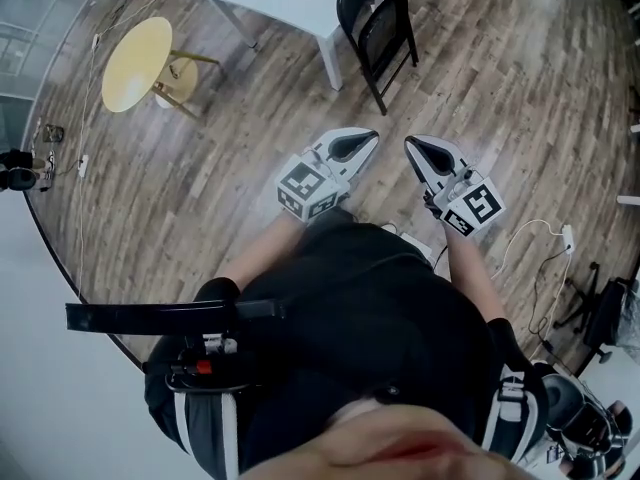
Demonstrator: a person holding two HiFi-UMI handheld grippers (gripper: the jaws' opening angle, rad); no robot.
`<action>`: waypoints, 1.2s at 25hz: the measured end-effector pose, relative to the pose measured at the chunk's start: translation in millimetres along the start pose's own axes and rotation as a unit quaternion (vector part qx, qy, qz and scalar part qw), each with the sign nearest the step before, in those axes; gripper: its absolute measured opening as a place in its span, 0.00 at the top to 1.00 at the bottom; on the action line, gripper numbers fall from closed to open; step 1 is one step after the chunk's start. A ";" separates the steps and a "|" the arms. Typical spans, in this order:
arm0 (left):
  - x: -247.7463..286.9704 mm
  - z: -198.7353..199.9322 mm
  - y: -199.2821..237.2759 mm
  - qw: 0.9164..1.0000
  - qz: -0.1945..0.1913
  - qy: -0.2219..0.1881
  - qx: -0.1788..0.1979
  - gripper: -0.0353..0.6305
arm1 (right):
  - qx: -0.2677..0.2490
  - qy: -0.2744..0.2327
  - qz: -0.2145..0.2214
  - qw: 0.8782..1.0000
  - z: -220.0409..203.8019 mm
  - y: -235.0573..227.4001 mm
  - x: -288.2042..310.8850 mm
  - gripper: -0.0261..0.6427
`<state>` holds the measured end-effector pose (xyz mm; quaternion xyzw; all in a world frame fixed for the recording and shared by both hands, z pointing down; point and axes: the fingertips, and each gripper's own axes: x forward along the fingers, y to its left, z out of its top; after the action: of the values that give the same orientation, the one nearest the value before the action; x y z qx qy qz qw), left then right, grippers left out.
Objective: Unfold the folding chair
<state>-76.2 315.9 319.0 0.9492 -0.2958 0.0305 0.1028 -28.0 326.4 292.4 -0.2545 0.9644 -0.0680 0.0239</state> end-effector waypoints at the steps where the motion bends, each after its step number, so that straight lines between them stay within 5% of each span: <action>1: -1.7 2.2 5.0 1.000 -0.003 -0.001 0.003 0.94 | 0.006 -0.004 0.005 1.000 1.1 1.1 6.3 0.95; 9: -12.2 15.7 72.3 1.000 0.014 -0.003 0.017 0.94 | 0.010 0.000 0.006 1.000 1.2 -6.2 66.2 0.95; 21: -32.2 11.2 164.3 0.999 -0.035 0.018 0.012 0.94 | 0.016 -0.007 -0.041 0.999 -5.4 -33.6 168.3 0.95; 30: -21.9 18.7 194.1 0.999 -0.043 0.007 0.007 0.94 | -0.011 0.007 -0.073 0.997 -3.1 -58.6 183.6 0.95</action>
<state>-204.5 168.1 332.4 0.9616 -0.2536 0.0344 0.0993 -159.3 185.6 301.8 -0.3240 0.9441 -0.0607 0.0097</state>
